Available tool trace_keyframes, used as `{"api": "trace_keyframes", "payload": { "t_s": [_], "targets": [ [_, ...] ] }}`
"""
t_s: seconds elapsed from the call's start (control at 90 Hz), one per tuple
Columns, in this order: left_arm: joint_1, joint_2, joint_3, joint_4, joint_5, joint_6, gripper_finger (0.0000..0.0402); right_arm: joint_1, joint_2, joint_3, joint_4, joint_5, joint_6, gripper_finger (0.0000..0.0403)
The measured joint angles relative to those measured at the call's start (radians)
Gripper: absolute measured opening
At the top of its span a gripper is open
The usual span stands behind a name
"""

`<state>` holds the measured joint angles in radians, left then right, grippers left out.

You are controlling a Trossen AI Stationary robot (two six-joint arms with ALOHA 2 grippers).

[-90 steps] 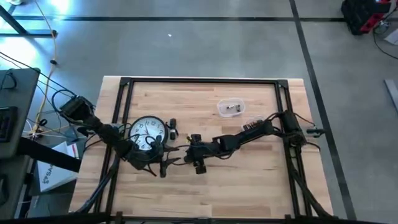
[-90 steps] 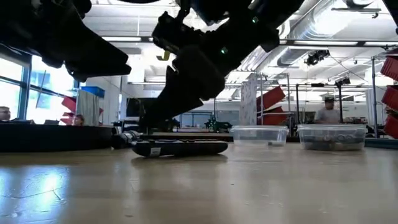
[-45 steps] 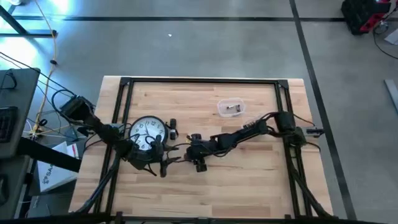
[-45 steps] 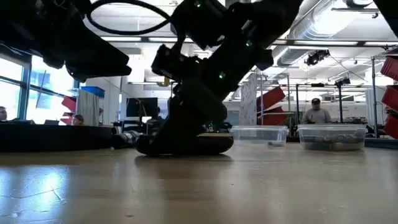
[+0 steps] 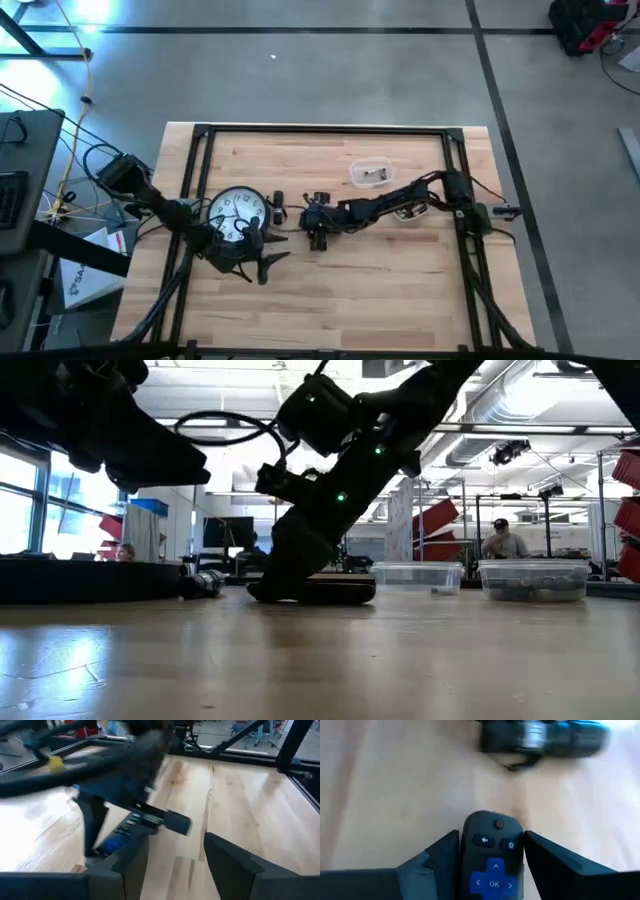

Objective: Insert battery
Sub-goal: Put the black remote control face up on the center of the table, then adjust the black flashlight beside the black remote control

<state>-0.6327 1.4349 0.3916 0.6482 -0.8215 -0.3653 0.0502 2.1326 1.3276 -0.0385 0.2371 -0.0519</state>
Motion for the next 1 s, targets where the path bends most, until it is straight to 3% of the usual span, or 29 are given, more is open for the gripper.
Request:
{"api": "trace_keyframes", "payload": {
  "t_s": [0.156,0.489,0.7,0.822,1.0],
  "targets": [
    [0.0,0.0,0.0,-0.006,0.0,0.0,0.0172,0.0,-0.068,0.0,-0.043,0.099,-0.008,0.0191],
    [0.0,0.0,0.0,-0.015,-0.004,0.0,0.0172,0.011,-0.214,0.0,-0.093,0.096,0.057,0.0191],
    [0.0,0.0,0.001,-0.013,-0.005,-0.01,0.0172,0.011,-0.227,0.0,-0.093,0.094,0.159,0.0191],
    [0.0,0.0,0.001,-0.012,-0.004,-0.025,0.0172,0.006,-0.228,0.0,-0.103,0.099,0.105,0.0191],
    [0.0,0.0,0.001,-0.013,-0.004,-0.031,0.0172,-0.022,-0.248,0.0,-0.277,0.325,0.073,0.0191]
  ]
}}
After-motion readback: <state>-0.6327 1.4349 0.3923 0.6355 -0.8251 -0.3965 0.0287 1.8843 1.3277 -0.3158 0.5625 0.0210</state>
